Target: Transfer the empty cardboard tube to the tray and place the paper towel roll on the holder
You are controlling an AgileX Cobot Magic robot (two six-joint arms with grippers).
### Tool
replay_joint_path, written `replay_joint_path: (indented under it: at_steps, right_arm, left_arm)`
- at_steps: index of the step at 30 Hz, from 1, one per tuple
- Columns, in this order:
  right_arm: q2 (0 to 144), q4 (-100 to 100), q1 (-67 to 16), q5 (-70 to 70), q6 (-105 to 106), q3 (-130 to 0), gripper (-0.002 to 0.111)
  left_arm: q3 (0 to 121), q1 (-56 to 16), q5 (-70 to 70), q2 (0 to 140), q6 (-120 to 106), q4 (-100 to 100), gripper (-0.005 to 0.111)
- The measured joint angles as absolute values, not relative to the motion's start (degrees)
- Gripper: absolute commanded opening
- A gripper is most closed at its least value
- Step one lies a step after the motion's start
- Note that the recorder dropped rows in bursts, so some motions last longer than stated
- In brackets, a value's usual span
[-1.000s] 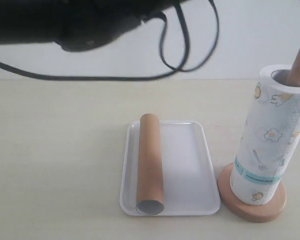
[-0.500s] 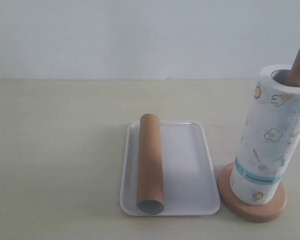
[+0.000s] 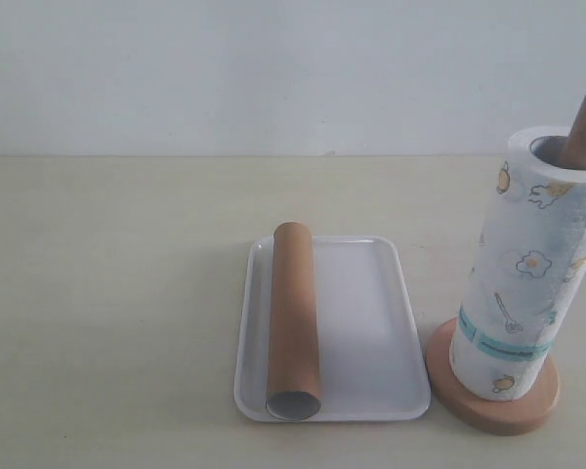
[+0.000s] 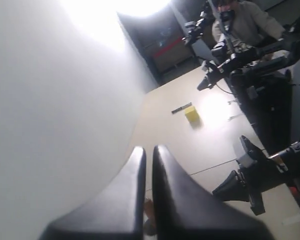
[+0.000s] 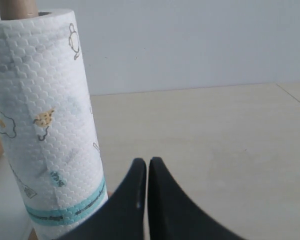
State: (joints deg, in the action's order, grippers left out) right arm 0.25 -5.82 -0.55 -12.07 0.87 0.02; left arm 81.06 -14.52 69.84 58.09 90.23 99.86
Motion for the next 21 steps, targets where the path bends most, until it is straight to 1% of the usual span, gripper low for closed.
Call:
replay_joint_path:
  at_steps: [6,8,9,10,11,12,13,14,15,17,21]
  right_arm:
    - [0.25,-5.82,-0.55,-12.07,0.87,0.02,0.001]
    - [0.25,-5.82,-0.55,-12.07,0.87,0.02,0.001]
    - [0.25,-5.82,-0.55,-12.07,0.87,0.02,0.001]
    - [0.25,-5.82,-0.55,-12.07,0.87,0.02,0.001]
    - [0.25,-5.82,-0.55,-12.07,0.87,0.02,0.001]
    - [0.25,-5.82,-0.55,-12.07,0.87,0.02,0.001]
    - [0.25,-5.82,-0.55,-12.07,0.87,0.02,0.001]
    - [0.25,-5.82,-0.55,-12.07,0.87,0.02,0.001]
    - [0.25,-5.82,-0.55,-12.07,0.87,0.02,0.001]
    - [0.25,-5.82,-0.55,-12.07,0.87,0.02,0.001]
    - [0.25,-5.82,-0.55,-12.07,0.87,0.02,0.001]
  left_arm:
    - [78.24,-5.69,69.69,51.77,94.81,99.86,0.004]
    - [75.80,-2.82,67.38,49.25,96.28,99.86,0.004]
    - [72.42,0.26,62.15,46.10,98.56,99.86,0.004]
    - [70.73,1.73,58.47,44.61,99.75,99.86,0.004]
    - [65.75,4.61,49.91,41.53,101.68,99.86,0.004]
    - [63.49,5.47,46.30,40.01,102.09,99.86,0.004]
    - [57.64,7.17,38.35,36.97,103.08,100.00,0.004]
    - [55.36,7.60,36.17,35.83,103.50,100.00,0.004]
    - [50.25,8.04,33.18,33.24,103.87,100.12,0.004]
    - [44.61,8.14,33.04,30.43,104.27,100.22,0.004]
    - [40.02,8.14,33.93,28.20,103.52,100.22,0.004]
